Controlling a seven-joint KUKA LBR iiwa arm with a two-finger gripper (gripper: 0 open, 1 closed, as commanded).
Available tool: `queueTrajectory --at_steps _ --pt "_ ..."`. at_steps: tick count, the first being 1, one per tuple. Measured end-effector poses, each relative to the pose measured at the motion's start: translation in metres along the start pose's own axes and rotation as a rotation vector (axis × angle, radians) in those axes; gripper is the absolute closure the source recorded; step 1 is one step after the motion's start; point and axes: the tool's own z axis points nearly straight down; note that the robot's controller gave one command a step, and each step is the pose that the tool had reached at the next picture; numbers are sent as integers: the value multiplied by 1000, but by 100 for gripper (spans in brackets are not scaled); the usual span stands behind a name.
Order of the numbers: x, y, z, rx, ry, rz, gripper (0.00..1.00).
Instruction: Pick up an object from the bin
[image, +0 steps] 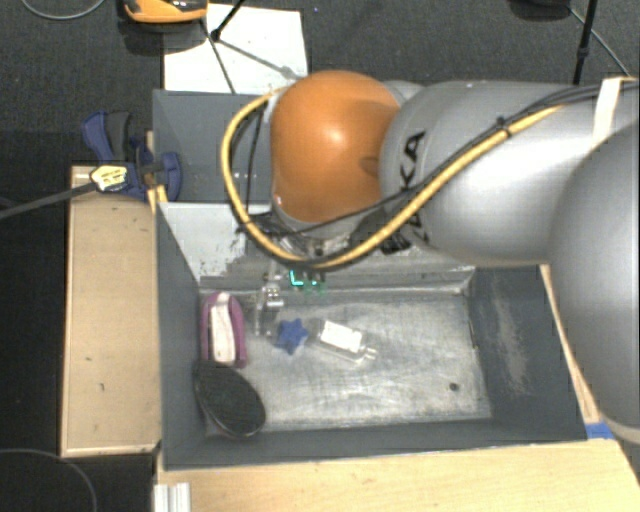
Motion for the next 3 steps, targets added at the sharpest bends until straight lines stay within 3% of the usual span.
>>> queueTrajectory --at_steps 1,2,3 --pt "7 -32 139 2 1 124 0" --pt "0 -57 154 1 -2 398 0" --pt "-1 -55 152 -4 -5 399 100"
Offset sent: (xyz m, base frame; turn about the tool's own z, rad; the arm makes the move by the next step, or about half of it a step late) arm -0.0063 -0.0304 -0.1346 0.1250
